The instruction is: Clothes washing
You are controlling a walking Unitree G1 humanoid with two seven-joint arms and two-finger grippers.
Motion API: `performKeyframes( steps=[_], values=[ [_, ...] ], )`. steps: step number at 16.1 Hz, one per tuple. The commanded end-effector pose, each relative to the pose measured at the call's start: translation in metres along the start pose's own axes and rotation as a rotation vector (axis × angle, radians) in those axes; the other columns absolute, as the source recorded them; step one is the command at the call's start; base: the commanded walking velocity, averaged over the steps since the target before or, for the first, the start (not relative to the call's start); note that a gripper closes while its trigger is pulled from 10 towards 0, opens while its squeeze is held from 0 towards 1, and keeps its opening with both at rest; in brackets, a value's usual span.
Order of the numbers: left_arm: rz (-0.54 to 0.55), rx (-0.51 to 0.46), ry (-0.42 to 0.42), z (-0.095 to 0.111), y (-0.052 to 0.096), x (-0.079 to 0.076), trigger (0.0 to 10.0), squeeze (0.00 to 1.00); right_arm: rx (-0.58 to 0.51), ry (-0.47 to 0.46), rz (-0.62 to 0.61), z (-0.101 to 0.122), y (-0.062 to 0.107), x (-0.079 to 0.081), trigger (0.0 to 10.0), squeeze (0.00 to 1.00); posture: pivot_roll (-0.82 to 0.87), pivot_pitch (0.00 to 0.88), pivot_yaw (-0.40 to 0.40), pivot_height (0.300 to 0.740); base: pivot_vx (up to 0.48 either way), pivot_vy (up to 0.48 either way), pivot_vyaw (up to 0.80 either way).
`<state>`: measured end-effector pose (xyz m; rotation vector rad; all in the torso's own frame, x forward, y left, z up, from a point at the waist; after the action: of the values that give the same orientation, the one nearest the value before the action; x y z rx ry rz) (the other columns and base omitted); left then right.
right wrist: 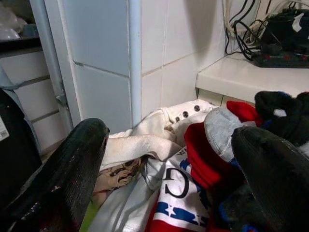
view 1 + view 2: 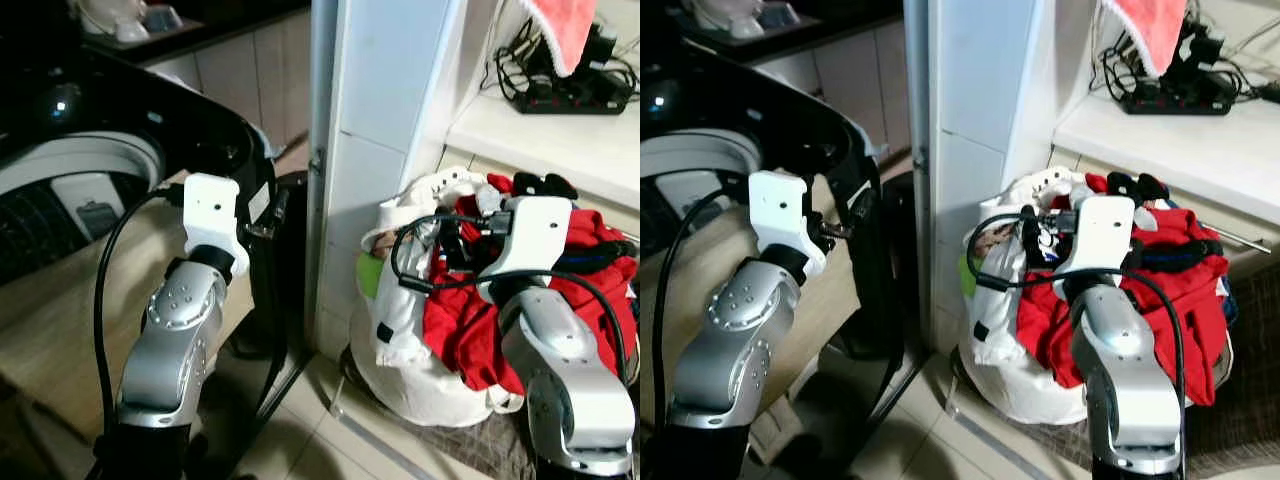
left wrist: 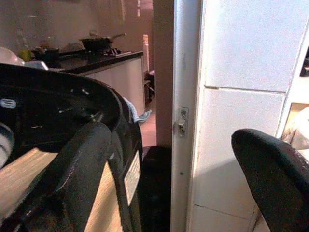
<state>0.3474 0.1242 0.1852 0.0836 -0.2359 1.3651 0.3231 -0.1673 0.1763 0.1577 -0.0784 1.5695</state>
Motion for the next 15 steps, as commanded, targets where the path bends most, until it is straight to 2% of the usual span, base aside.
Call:
performKeyframes(
  steps=[1, 3, 4, 5, 6, 8, 11, 15],
  values=[
    [-0.003, -0.003, 0.002, 0.003, 0.001, 0.000, 10.0, 0.00, -0.009, -0.014, -0.015, 0.006, -0.002, -0.004, 10.0, 0.00, -0.14, 0.000, -0.022, 0.740, 0.000, 0.000, 0.00],
    [-0.006, -0.001, 0.003, 0.002, 0.001, -0.001, 10.0, 0.00, 0.004, -0.015, -0.015, 0.006, -0.005, -0.005, 10.0, 0.02, -0.14, 0.000, -0.024, 0.740, 0.000, 0.000, 0.00],
    [-0.015, 0.000, 0.007, 0.002, 0.000, -0.002, 10.0, 0.00, 0.020, -0.011, -0.018, 0.005, -0.008, -0.008, 10.0, 0.92, -0.14, 0.000, -0.022, 0.740, 0.000, 0.000, 0.00],
    [-0.019, 0.001, 0.010, 0.002, -0.001, -0.003, 10.0, 0.00, 0.027, -0.008, -0.021, 0.004, -0.009, -0.009, 10.0, 0.92, -0.14, 0.000, -0.022, 0.740, 0.000, 0.000, 0.00],
    [-0.054, 0.005, 0.027, 0.001, -0.002, -0.009, 10.0, 0.00, 0.036, 0.015, -0.032, 0.004, -0.015, -0.015, 10.0, 1.00, -0.14, 0.000, -0.016, 0.740, 0.000, 0.000, 0.00],
    [-0.100, -0.005, 0.023, 0.003, -0.002, -0.016, 10.0, 0.00, 0.039, 0.044, -0.074, 0.007, -0.024, -0.029, 10.0, 1.00, -0.15, 0.000, -0.014, 0.740, 0.000, 0.000, 0.00],
    [-0.204, -0.048, 0.013, 0.012, -0.005, -0.031, 10.0, 0.00, 0.037, 0.054, -0.174, 0.014, -0.048, -0.068, 10.0, 1.00, -0.14, 0.000, -0.020, 0.740, 0.000, 0.000, 0.00],
    [-0.289, -0.063, 0.012, 0.017, 0.000, -0.038, 10.0, 0.00, 0.035, 0.095, -0.214, 0.039, -0.076, -0.095, 10.0, 1.00, -0.12, 0.000, -0.028, 0.740, 0.000, 0.000, 0.00]
  ],
)
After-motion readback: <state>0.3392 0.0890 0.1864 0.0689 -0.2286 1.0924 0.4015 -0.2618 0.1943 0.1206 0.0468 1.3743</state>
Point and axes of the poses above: a point about 5 cm out from each wrist's last joint towards the gripper, its own y axis pointing back from the gripper into the wrist, its own z axis along the axis of the wrist's last joint, x = y × z, the point moved 6 cm from there along -y, pointing out of the wrist towards the gripper, and after that the axes turned 9 degrees about -y, right-handed, at the moved point
